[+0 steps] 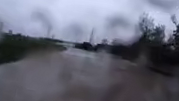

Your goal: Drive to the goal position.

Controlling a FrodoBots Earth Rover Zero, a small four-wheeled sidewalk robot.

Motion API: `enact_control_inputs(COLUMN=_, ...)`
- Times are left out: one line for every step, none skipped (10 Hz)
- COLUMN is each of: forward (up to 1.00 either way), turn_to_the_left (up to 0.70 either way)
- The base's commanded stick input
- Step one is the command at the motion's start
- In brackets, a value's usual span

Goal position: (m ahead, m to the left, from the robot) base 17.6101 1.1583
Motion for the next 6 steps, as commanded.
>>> enact_control_inputs(forward=0.70, turn_to_the_left=0.00)
enact_control_inputs(forward=0.70, turn_to_the_left=0.00)
enact_control_inputs(forward=0.70, turn_to_the_left=0.00)
enact_control_inputs(forward=0.70, turn_to_the_left=0.00)
enact_control_inputs(forward=0.70, turn_to_the_left=0.00)
enact_control_inputs(forward=0.70, turn_to_the_left=0.00)
